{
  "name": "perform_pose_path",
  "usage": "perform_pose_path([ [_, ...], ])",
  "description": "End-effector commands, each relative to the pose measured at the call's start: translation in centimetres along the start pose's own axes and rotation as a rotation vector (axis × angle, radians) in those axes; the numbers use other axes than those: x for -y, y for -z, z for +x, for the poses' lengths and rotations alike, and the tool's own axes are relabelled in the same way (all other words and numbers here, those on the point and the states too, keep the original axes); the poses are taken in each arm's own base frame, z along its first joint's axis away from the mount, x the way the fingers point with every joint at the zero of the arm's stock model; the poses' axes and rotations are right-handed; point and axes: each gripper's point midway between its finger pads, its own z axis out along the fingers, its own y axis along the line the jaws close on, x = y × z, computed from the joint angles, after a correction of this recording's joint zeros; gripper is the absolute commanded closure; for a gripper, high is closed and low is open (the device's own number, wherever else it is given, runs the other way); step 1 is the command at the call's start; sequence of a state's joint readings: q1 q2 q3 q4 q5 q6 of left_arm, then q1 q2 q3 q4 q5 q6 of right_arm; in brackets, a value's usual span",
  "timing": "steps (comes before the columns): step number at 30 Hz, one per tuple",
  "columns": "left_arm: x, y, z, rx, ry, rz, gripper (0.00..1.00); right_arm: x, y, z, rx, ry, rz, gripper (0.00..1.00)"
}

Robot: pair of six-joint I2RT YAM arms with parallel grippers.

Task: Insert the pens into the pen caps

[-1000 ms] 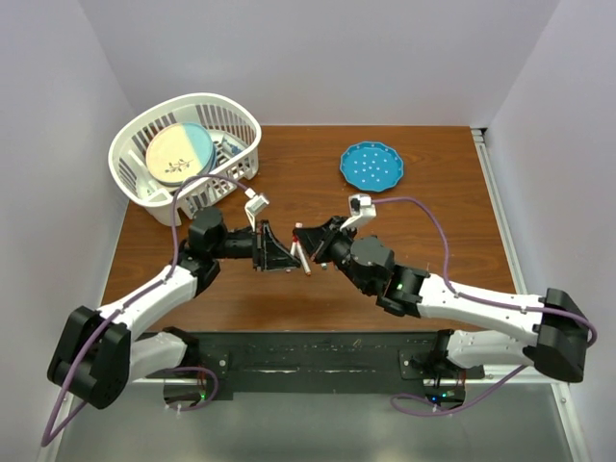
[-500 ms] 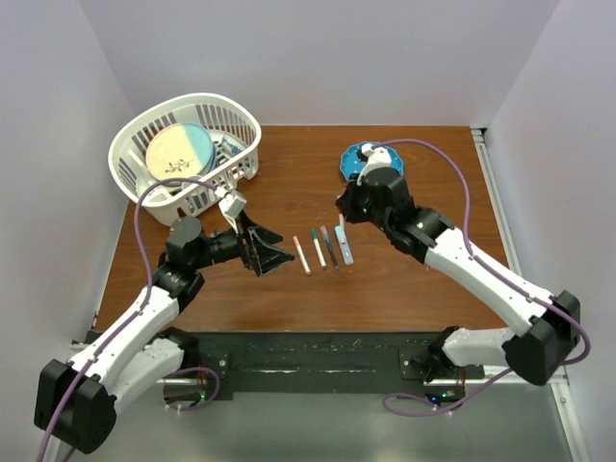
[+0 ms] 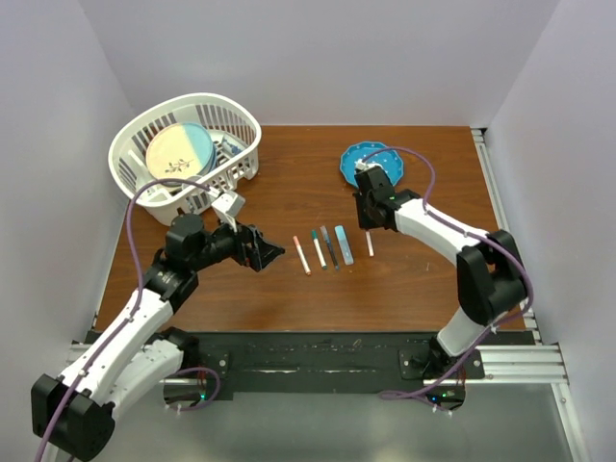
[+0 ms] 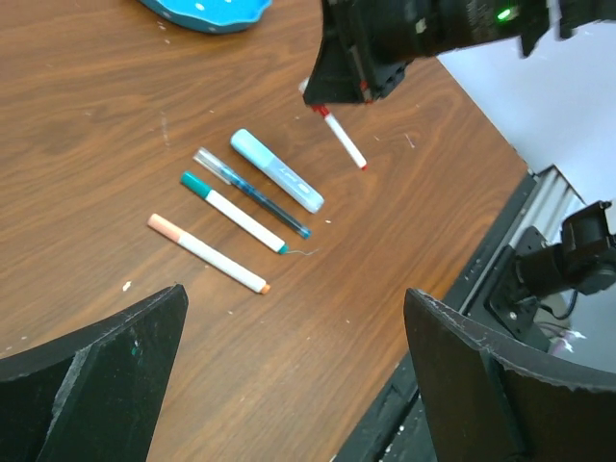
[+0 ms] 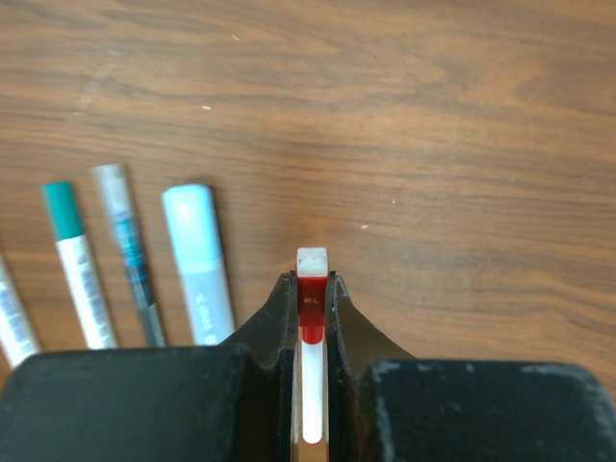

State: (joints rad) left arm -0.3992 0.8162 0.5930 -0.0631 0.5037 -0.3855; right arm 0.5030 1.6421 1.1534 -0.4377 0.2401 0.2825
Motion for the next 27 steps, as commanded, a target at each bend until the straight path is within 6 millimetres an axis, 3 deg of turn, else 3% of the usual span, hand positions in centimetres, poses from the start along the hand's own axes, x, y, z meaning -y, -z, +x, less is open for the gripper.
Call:
perform_pose_path([
  [1, -0.2, 1.0, -2.3, 0.069, -0.077, -0.048, 0.00, -0.8, -2.4, -0.2, 0.013, 0.001, -0.010, 0.91],
  [6, 0.1, 1.5, -2.6, 0.084, -0.093, -0.048, 0.00, -0.5, -5.1, 1.6, -0.043, -0.016, 0.023, 0.87],
  [10, 0.2, 1.7, -2.9, 0.100, -0.109, -0.048, 0.00, -0.3, -5.1, 1.6, -0.035, -0.033, 0.038, 0.70],
  [11, 0.5, 1.7, -3.0, 0.102, -0.114, -0.038, 0.00, -0.4, -4.8, 1.5, -0.035, -0.036, 0.028, 0.57],
  [15, 0.6, 1.7, -3.1, 0.103, -0.117, -0.033, 0.00, -0.4, -1.3, 0.1, 0.018, -0.060, -0.014, 0.29],
  [18, 0.8, 2.0, -3.6, 0.122, -0.128, -0.030, 0.00, -0.4, 3.1, -1.2, 0.076, -0.079, -0.064, 0.09],
  [19, 0.9, 2.0, -3.8, 0.134, -0.133, -0.026, 0.00, -0.1, 5.8, -2.0, 0.117, -0.093, -0.087, 0.05],
  [20, 1.2, 2.2, -4.1, 0.150, -0.130, -0.020, 0.00, -0.1, 7.1, -2.3, 0.139, -0.100, -0.107, 0.01],
  [21, 1.3, 2.3, -4.3, 0.159, -0.129, -0.017, 0.00, -0.4, 8.3, -2.1, 0.149, -0.100, -0.148, 0.01],
  [22, 1.7, 2.4, -4.6, 0.178, -0.135, -0.004, 0.00, -0.1, 11.4, -2.9, 0.219, -0.109, -0.183, 0.01],
  [25, 2.4, 2.9, -5.1, 0.210, -0.125, 0.020, 0.00, -0.3, 15.0, -2.8, 0.290, -0.144, -0.264, 0.01],
  [26, 2.9, 3.2, -5.9, 0.248, -0.128, 0.035, 0.00, 0.1, 17.0, -3.1, 0.341, -0.168, -0.287, 0.01],
  [27, 3.1, 3.2, -6.1, 0.255, -0.125, 0.042, 0.00, 0.2, 17.5, -2.6, 0.344, -0.183, -0.296, 0.01],
])
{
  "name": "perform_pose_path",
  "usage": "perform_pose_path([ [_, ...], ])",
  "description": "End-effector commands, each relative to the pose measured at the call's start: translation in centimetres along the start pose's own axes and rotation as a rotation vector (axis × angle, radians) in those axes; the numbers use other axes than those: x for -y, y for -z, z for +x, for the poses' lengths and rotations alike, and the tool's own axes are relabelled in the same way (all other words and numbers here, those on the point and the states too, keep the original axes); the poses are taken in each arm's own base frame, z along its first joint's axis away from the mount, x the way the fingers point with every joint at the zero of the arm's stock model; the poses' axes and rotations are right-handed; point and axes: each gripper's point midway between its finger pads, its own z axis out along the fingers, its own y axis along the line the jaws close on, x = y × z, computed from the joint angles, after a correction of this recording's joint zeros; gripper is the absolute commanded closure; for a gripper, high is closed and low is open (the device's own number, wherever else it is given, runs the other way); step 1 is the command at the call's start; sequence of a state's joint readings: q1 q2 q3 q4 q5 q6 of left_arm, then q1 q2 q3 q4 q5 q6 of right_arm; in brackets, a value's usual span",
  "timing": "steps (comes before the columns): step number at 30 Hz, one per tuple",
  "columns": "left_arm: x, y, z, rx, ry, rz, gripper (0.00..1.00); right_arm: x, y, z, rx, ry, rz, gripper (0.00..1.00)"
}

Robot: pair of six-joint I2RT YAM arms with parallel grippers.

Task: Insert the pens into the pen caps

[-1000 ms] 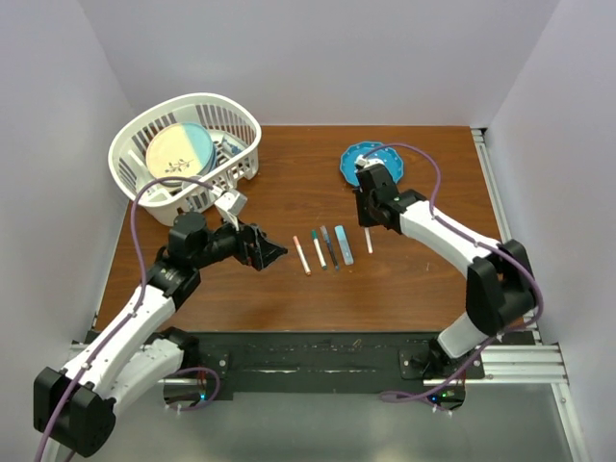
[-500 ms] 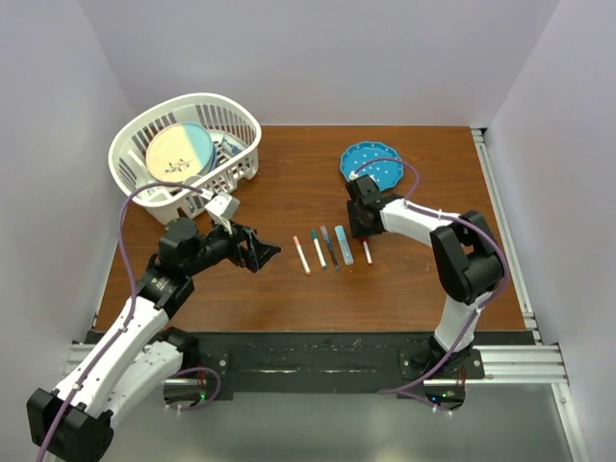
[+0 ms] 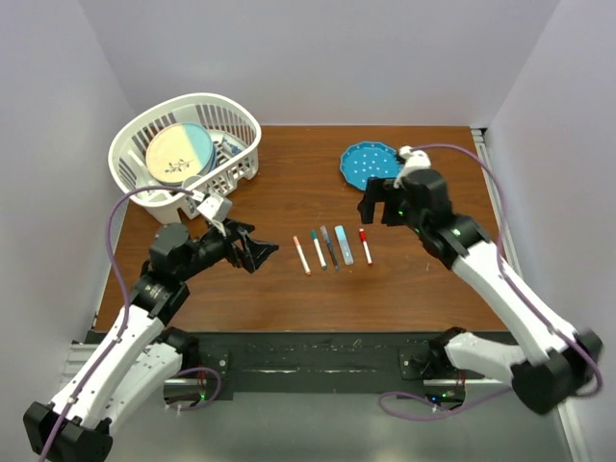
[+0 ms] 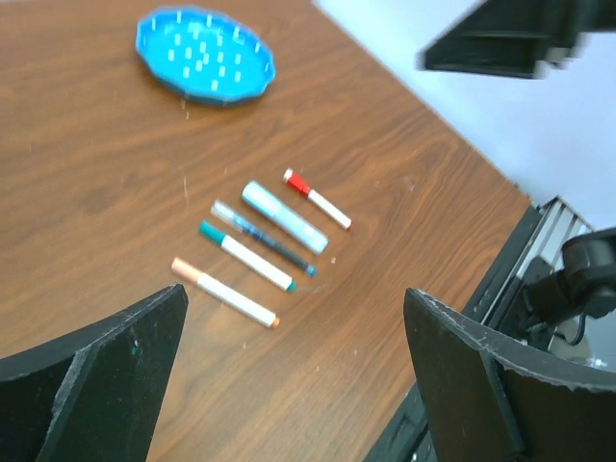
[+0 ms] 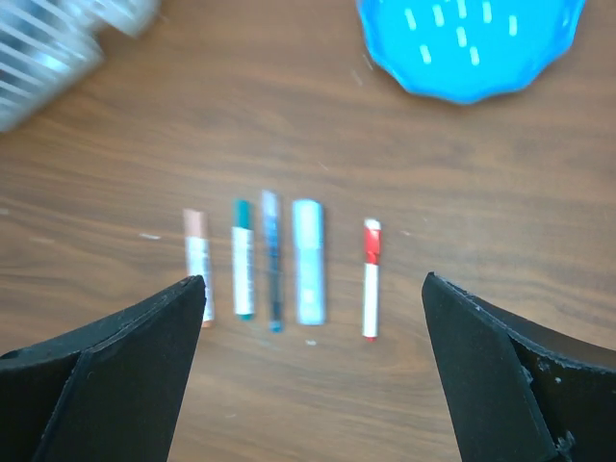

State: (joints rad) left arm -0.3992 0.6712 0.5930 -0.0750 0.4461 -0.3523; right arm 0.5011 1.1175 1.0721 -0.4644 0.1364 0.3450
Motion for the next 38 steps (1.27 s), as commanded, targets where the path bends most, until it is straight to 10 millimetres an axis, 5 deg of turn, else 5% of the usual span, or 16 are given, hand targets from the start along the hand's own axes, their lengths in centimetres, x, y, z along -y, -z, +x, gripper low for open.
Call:
perform_pose_path([
  [1, 1.8, 0.5, -3.8, 0.140, -0.025, 0.061, 0.00, -0.6, 3.9, 1.8, -0.020, -0.083, -0.080, 0.01],
  [13, 2.0, 0.0, -2.9, 0.145, 0.034, 0.100, 0.00, -2.4, 8.8, 1.9, 0.092, -0.187, -0.255, 0.01],
  [38, 2.0, 0.2, -3.8, 0.169, 0.012, 0.086, 0.00, -2.6, 9.3, 1.5, 0.127, -0.151, -0.281, 0.01],
])
